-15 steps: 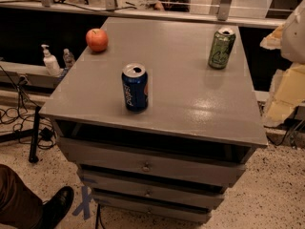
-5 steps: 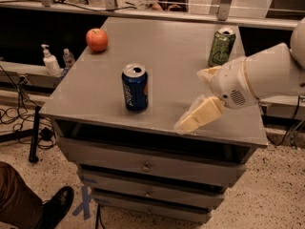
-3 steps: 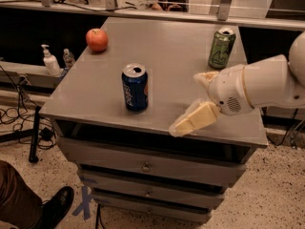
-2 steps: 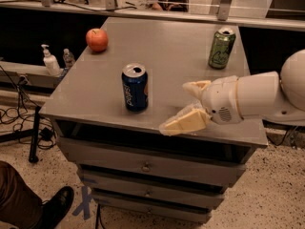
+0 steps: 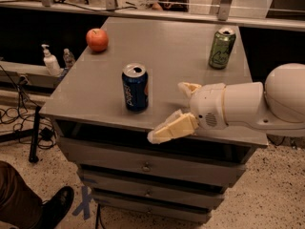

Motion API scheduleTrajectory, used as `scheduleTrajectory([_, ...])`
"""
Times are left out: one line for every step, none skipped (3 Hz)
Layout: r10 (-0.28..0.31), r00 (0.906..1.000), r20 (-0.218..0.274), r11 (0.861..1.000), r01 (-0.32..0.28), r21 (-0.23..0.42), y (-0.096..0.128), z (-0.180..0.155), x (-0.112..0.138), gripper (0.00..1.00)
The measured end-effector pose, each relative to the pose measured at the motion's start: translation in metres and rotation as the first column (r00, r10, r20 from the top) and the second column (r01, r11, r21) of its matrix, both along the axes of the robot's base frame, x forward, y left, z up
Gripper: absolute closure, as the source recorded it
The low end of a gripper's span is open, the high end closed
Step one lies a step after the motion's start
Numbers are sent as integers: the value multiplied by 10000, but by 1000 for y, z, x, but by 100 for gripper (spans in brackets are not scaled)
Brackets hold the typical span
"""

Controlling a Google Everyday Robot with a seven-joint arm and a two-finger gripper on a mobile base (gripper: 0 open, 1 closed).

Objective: Move pepsi can near green can

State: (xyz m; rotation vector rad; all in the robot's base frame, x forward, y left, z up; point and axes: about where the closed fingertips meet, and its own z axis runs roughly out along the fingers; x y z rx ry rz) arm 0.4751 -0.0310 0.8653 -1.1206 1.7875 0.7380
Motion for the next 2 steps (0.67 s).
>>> scheduleTrajectory([2, 9998, 216, 10000, -2, 1, 2, 1, 1, 0])
scheduleTrajectory([17, 9991, 423, 9999, -24, 160, 6, -7, 5, 0])
